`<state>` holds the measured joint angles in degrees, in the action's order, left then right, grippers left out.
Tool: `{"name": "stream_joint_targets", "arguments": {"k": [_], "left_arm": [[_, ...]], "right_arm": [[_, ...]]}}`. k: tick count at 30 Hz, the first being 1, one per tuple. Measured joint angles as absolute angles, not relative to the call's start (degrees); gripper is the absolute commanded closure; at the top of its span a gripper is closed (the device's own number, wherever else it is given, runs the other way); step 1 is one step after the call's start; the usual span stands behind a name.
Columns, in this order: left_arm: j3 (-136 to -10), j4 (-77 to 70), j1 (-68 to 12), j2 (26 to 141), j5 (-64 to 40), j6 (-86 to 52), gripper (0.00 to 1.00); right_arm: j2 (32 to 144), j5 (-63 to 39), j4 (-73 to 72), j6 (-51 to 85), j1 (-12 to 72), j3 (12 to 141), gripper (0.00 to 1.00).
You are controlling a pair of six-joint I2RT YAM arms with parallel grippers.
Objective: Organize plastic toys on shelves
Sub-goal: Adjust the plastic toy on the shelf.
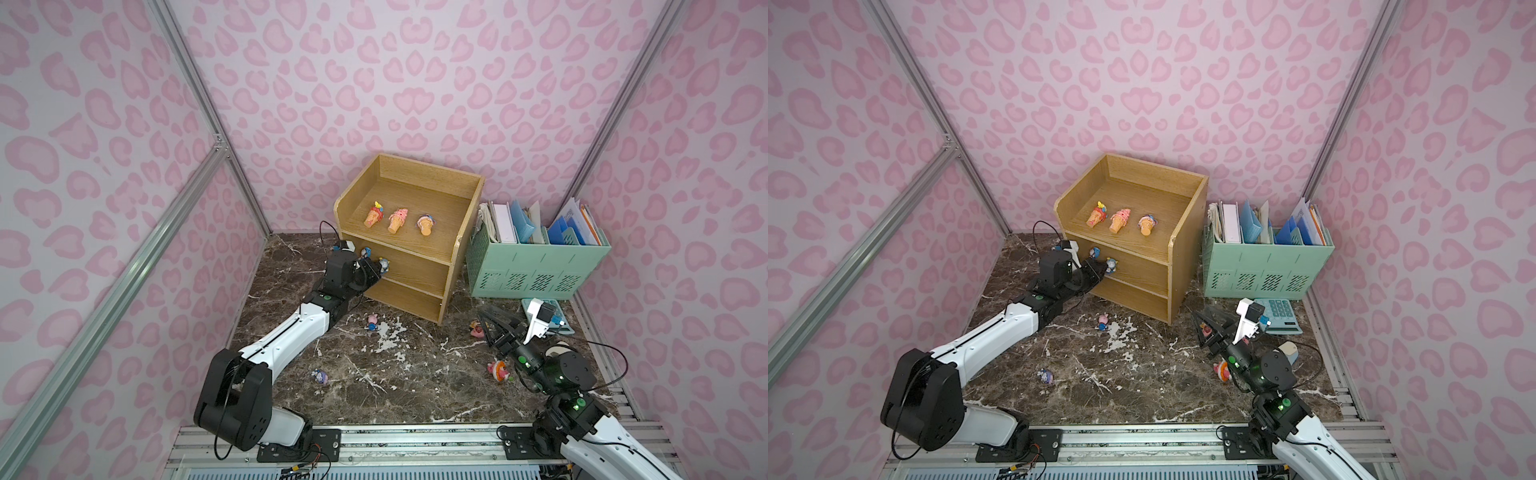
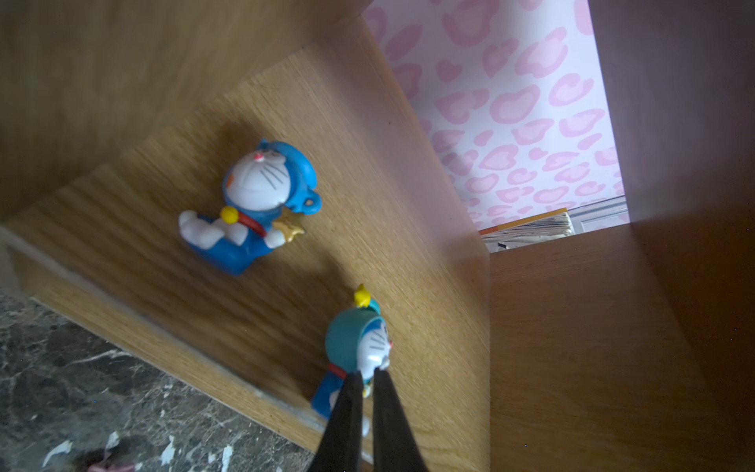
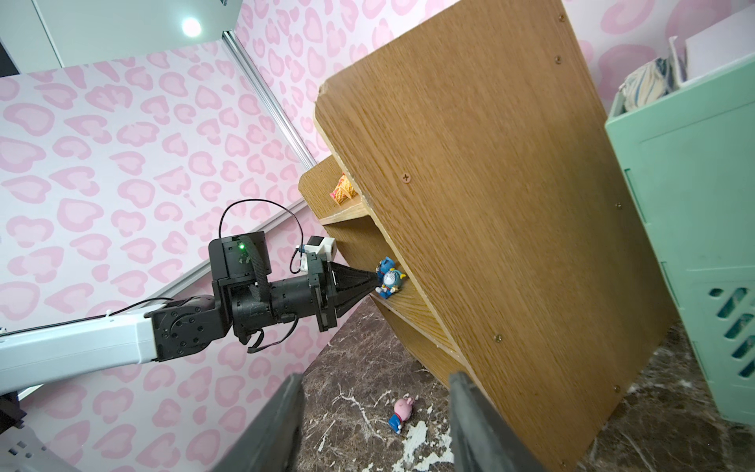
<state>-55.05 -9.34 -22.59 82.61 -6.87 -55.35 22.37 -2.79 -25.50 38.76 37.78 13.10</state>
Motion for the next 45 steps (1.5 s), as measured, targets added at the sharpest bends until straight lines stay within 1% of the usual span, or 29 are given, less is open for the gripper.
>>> {"name": "stream_joint_targets", "arguments": {"k": [22,25,29,30,31,33,36,37,39,41,43,44,45], "left_arm": [[-55.8,-6.2,-20.7,83.0,-5.3,-54.0,0.88],[-55.6,-5.7,-20.6,81.4,-5.6,-53.2,0.87],[-54.1,-5.5,-20.6,75.7,-5.8,-50.8,0.84],[-53.4,-5.0,-20.6,73.7,-5.6,-50.0,0.82],[-52.6,-4.8,-20.5,71.9,-5.2,-49.1,0.78],[-50.8,-3.9,-19.9,69.0,-4.9,-48.1,0.76],[-46.4,-3.3,-17.0,65.4,-5.0,-48.1,0.73],[-44.7,-3.3,-15.7,64.3,-5.4,-48.5,0.69],[-41.5,-2.9,-13.6,62.1,-6.5,-49.8,0.59],[-38.7,-2.8,-12.4,59.2,-7.2,-51.1,0.45],[-36.8,-2.5,-11.5,56.5,-7.3,-51.5,0.34],[-35.9,-2.5,-11.0,55.1,-7.3,-52.0,0.30],[-35.1,-2.4,-10.6,54.1,-7.2,-52.3,0.28]], "right_arm": [[22.1,-2.8,-24.8,38.7,37.8,13.2,0.41],[22.5,-3.2,-24.7,38.1,37.8,13.6,0.41],[23.8,-5.4,-25.0,36.2,37.8,14.0,0.39],[24.3,-6.3,-25.3,35.6,37.9,14.0,0.39],[25.0,-6.9,-25.7,34.7,38.2,14.0,0.38],[26.9,-8.1,-26.5,32.1,40.0,14.5,0.37],[30.5,-7.3,-27.5,26.0,45.9,15.7,0.36],[32.2,-6.2,-27.8,23.1,49.0,16.4,0.35],[36.9,-3.3,-28.5,16.8,55.4,18.2,0.34],[43.2,0.1,-29.3,10.6,59.9,21.1,0.33],[49.6,2.7,-30.4,5.8,61.4,24.2,0.31],[53.5,4.1,-30.8,3.6,61.6,25.9,0.30],[56.3,5.1,-31.4,2.0,61.5,27.2,0.30]]}}
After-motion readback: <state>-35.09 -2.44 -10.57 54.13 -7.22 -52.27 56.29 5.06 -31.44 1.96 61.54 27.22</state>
